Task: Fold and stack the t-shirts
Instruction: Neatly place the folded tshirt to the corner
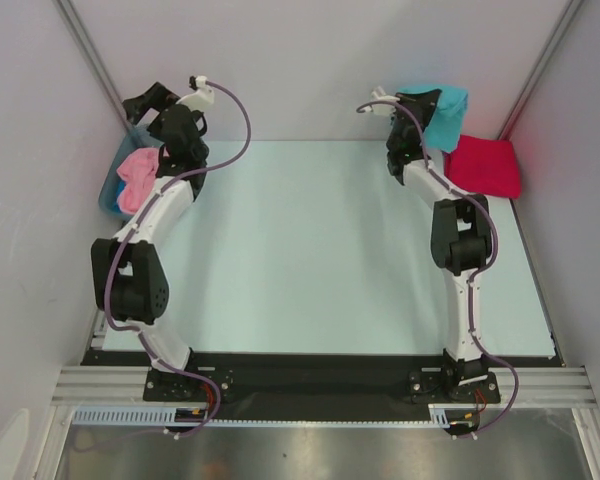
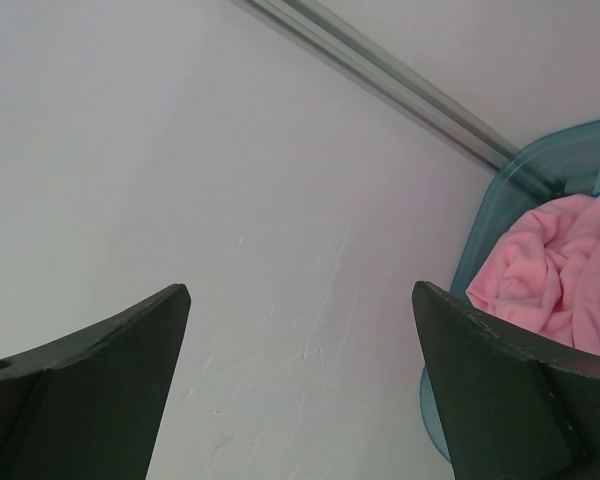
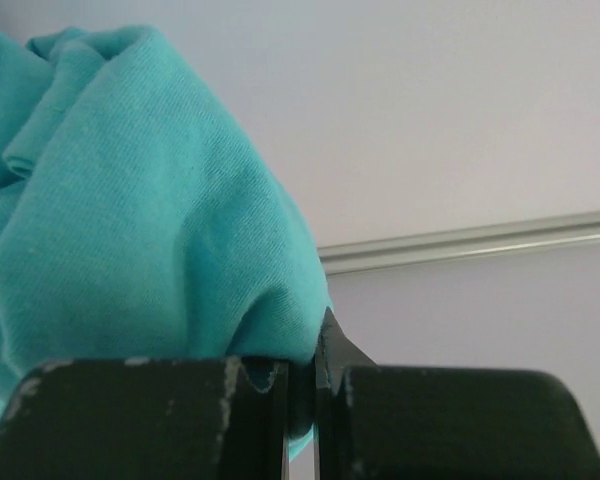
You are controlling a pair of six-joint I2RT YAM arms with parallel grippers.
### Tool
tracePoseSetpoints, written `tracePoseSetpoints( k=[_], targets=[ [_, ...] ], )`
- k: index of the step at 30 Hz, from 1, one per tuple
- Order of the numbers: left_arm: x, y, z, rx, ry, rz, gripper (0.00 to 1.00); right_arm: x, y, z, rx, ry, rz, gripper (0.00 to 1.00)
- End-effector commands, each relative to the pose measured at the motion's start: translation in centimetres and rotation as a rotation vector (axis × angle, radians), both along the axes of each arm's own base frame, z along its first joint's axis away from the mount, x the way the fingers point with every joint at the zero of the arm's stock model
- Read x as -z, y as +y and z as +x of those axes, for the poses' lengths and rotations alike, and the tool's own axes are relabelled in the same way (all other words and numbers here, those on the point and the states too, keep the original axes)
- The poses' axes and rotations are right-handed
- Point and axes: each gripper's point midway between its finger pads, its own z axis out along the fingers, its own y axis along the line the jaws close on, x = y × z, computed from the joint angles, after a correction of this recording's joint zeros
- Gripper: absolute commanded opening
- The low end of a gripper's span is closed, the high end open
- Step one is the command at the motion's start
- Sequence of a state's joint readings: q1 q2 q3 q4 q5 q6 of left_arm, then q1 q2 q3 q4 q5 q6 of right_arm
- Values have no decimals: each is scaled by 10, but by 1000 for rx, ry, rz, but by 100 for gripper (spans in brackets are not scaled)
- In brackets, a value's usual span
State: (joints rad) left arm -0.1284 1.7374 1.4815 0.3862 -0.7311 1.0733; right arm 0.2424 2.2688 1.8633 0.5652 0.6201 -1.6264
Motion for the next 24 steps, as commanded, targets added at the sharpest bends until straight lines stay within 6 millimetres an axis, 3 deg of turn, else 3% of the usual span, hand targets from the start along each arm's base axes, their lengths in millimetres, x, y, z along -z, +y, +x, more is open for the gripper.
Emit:
tracePoseSetpoints(
  k=[1, 2, 6, 13, 14, 15, 17, 24],
  targets=[
    [-26, -12, 2, 4, -82, -19, 100, -31, -29, 13, 32, -110, -36, 0],
    [-27, -14, 3, 7, -84, -11, 100, -44, -37, 15, 42, -139, -31, 0],
    [-31, -20, 5, 21, -79, 23, 100, -34, -80, 31, 80, -138, -47, 0],
    [-33, -19, 2, 18, -61, 55, 100, -21, -129, 42, 110, -179, -85, 0],
    [-31, -19, 3, 15, -52, 66, 100, -27, -135, 41, 118, -209, -86, 0],
    [-32, -18, 2, 8, -48, 70, 100, -37, -153, 38, 145, -242, -96, 0],
    [-30, -19, 3, 8, -32, 84, 100, -33, -171, 38, 166, -256, -94, 0],
    [-32, -18, 7, -5, -4, 142, 100, -52, -208, 24, 178, -398, -142, 0]
  ],
)
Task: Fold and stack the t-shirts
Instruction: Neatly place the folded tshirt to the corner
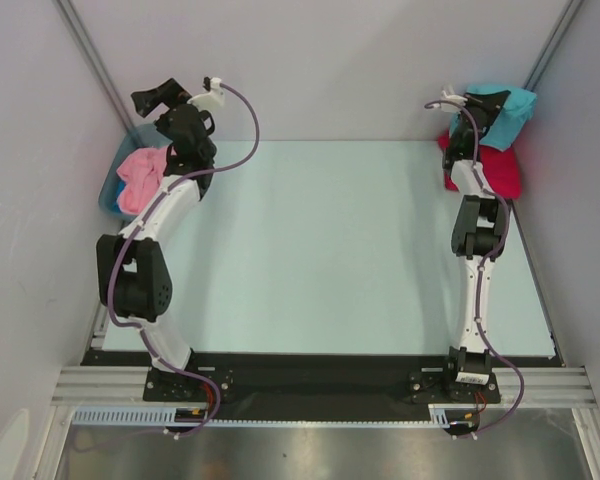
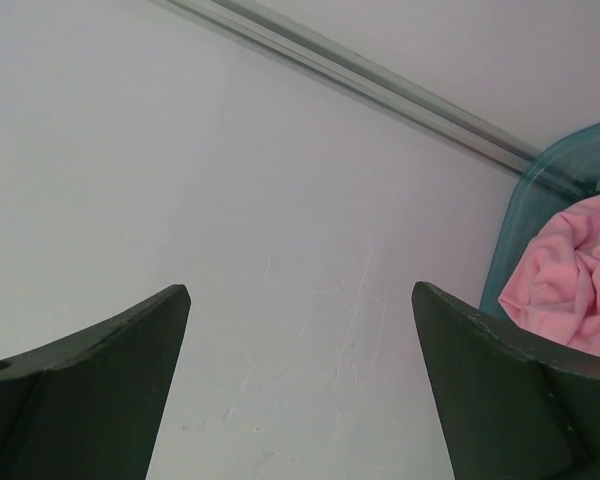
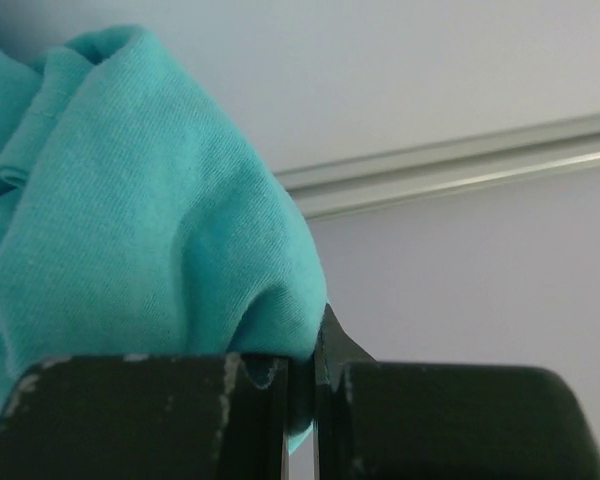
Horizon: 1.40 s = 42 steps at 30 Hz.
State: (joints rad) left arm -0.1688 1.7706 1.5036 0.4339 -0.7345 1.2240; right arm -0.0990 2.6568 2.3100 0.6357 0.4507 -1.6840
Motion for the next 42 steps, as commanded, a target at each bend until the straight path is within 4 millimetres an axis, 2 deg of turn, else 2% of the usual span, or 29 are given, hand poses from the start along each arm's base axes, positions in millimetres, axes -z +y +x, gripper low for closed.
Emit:
tracePoseSetpoints(
  k=[1, 4, 5, 6, 8, 9, 10, 11, 13, 15, 16, 17, 18, 19, 21, 22, 24, 25, 30, 32, 33, 35, 36, 39, 40, 41, 42],
  targets=[
    [-25, 2, -2, -28, -53, 25, 100, -88, -9, -30, -3, -306, -100, 0],
    [-22, 1, 1, -36, -38, 29, 100, -90, -30, -41, 29, -357, -87, 0],
    [-23, 0, 1, -33, -36, 33, 100, -62, -36, -36, 26, -308, -57, 0],
    [-22, -1, 2, -31, -31, 39, 100, -69, -38, -42, 18, -314, -50, 0],
    [-24, -3, 4, -27, -29, 56, 100, -47, -44, -45, 15, -257, -9, 0],
    [-26, -5, 5, -24, -34, 61, 100, 4, -41, -42, -17, -142, 33, 0],
    [-24, -5, 8, -25, -26, 69, 100, -6, -36, -53, -38, -136, 49, 0],
    [-29, -5, 8, -28, -36, 69, 100, 13, -30, -53, -61, -70, 75, 0],
    [-31, -6, 10, -24, -34, 74, 100, 54, -22, -71, -75, 76, 160, 0],
    [-35, -8, 10, -13, -43, 78, 100, 76, -11, -84, -92, 172, 220, 0],
    [-36, -8, 10, -10, -44, 77, 100, 97, -3, -96, -100, 215, 267, 0],
    [-36, -8, 10, -10, -43, 81, 100, 101, 6, -106, -110, 299, 298, 0],
    [-34, -8, 12, -10, -44, 82, 100, 101, 13, -111, -123, 296, 314, 0],
    [-34, -9, 12, -8, -43, 81, 100, 114, 17, -123, -124, 337, 317, 0],
    [-29, -9, 13, -12, -38, 79, 100, 105, 27, -128, -130, 324, 302, 0],
    [-28, -9, 14, -10, -36, 75, 100, 110, 28, -132, -125, 350, 301, 0],
    [-24, -11, 15, -10, -32, 74, 100, 107, 30, -133, -112, 346, 322, 0],
    [-24, -12, 15, -5, -34, 72, 100, 113, 31, -135, -106, 378, 334, 0],
    [-25, -13, 13, 4, -40, 67, 100, 103, 30, -133, -95, 381, 341, 0],
    [-26, -13, 12, 7, -43, 67, 100, 83, 22, -129, -78, 294, 309, 0],
    [-28, -13, 11, 6, -48, 67, 100, 58, 21, -125, -93, 197, 297, 0],
    [-25, -12, 8, -1, -47, 64, 100, 33, 23, -122, -126, 113, 308, 0],
    [-23, -12, 8, 0, -43, 66, 100, 9, 24, -117, -150, 52, 346, 0],
    [-22, -11, 3, 2, -43, 71, 100, 0, 34, -113, -202, 172, 473, 0],
    [-22, -10, 2, 2, -42, 72, 100, -6, 40, -118, -209, 230, 568, 0],
    [-24, -10, -1, 8, -48, 74, 100, -7, 52, -118, -267, 269, 604, 0],
    [-25, -10, -2, 8, -45, 78, 100, 0, 61, -125, -283, 338, 631, 0]
  ],
)
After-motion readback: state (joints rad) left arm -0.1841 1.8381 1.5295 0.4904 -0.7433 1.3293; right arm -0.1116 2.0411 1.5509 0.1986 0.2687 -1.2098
